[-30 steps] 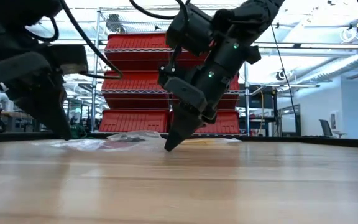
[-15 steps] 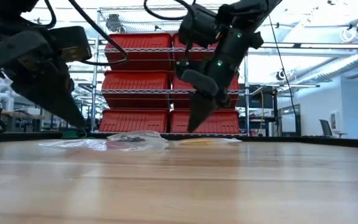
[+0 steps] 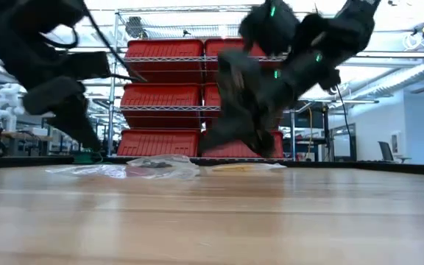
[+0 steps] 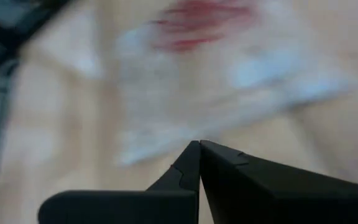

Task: Sort rubber bands
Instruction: Close the transparent zip bag

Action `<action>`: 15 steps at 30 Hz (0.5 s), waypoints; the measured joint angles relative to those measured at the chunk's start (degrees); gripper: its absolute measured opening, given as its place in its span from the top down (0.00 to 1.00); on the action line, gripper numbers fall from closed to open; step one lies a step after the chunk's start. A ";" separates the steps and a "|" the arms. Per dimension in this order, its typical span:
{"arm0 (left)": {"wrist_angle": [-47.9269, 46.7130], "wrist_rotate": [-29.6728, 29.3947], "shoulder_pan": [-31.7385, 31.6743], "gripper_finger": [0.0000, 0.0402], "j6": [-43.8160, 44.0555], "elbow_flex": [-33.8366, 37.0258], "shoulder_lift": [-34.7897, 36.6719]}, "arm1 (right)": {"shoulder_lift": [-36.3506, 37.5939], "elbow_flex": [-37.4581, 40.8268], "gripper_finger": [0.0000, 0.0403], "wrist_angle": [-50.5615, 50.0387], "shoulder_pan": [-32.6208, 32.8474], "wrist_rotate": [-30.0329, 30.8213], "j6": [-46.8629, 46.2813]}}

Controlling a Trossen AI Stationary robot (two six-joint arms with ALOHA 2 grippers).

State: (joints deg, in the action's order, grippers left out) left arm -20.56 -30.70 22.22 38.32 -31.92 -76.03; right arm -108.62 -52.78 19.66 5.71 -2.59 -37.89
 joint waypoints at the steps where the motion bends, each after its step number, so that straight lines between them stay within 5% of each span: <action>1: 0.66 0.00 -1.23 0.99 -1.17 0.00 0.05 | 0.00 -0.60 1.00 1.20 1.12 -0.07 0.74; 15: 11.20 11.96 -21.93 0.99 -21.29 0.04 0.00 | -10.60 -16.28 1.00 -8.51 6.46 3.15 11.94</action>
State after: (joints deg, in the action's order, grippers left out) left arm -9.36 -18.74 0.28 17.03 -31.88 -76.03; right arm -119.22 -69.06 11.15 12.18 0.55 -25.95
